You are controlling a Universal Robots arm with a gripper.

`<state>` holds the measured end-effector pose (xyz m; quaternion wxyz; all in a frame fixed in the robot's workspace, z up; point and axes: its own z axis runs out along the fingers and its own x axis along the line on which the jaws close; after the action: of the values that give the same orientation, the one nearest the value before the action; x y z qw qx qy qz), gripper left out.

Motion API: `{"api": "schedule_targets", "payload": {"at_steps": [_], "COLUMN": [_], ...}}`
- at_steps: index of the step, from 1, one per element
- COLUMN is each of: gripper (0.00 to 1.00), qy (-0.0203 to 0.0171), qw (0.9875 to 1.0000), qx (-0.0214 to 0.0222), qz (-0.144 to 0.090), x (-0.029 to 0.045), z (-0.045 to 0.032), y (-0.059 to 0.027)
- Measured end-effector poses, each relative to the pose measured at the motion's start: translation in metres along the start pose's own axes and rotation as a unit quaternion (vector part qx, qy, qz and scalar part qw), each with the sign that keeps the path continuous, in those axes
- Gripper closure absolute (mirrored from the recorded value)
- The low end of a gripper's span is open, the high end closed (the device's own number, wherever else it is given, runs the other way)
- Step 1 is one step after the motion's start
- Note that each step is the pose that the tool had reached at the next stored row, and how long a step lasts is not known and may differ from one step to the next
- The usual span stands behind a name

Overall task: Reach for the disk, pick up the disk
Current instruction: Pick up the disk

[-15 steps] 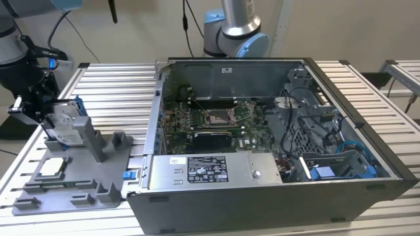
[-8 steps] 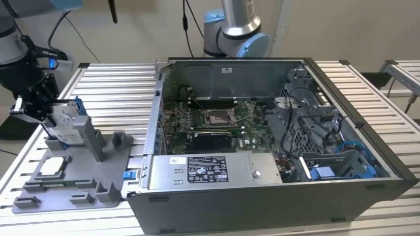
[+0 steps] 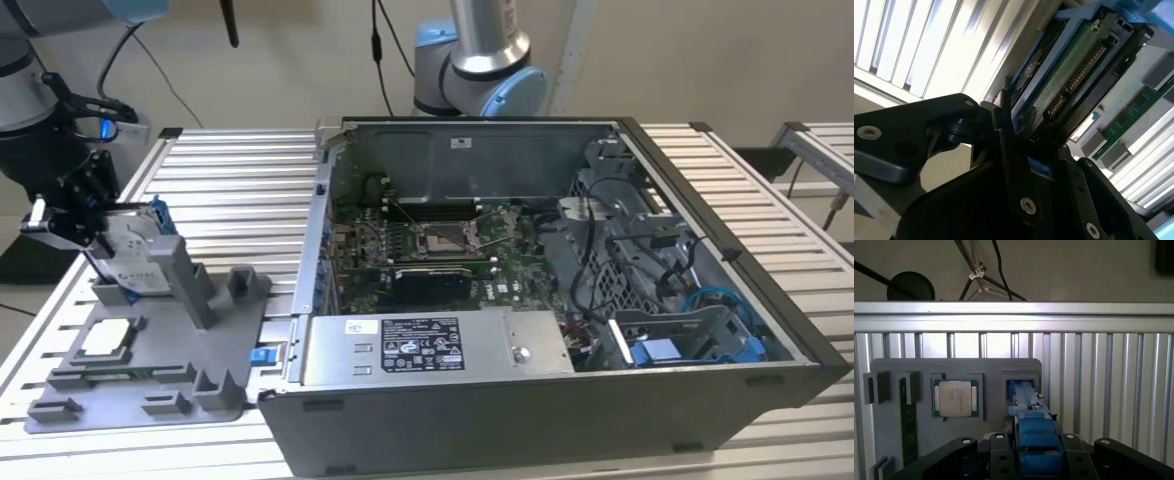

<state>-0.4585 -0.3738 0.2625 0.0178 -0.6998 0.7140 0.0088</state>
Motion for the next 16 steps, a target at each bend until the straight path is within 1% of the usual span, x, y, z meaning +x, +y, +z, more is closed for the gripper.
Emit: {"api": "schedule_targets", "payload": {"at_steps": [3,6,7,8,9,10,11,14,15,16], "gripper": [0.0,0.0,1.0,1.0,1.0,1.0,1.0,1.0,1.0,1.0], "qy": [0.0011,0.0014,0.0013,0.0016,0.0031,0.0056,0.0071,0.0074,0.0104,0.0148], "qw": [1.0,1.0,1.0,1.0,1.0,1.0,1.0,1.0,0.9999,0.9999], "qx": [0.0002,0.0,0.0,0.0,0.0,0.0001,0.0002,0.0002,0.0002,0.0003], "qz": [0.0,0.0,0.0,0.0,0.0,0.0,0.0,0.0,0.0,0.0], "x": [-0.0002,-0.0002,-0.0003,-0.0005,-0.0012,-0.0019,-0.002,-0.0022,-0.0027,-0.0034], "z": [0.0002,0.0,0.0,0.0,0.0,0.0001,0.0001,-0.0001,-0.0002,-0.0002], "y": [0.0,0.0,0.0,0.0,0.0,0.0,0.0,0.0,0.0001,0.0001]}}
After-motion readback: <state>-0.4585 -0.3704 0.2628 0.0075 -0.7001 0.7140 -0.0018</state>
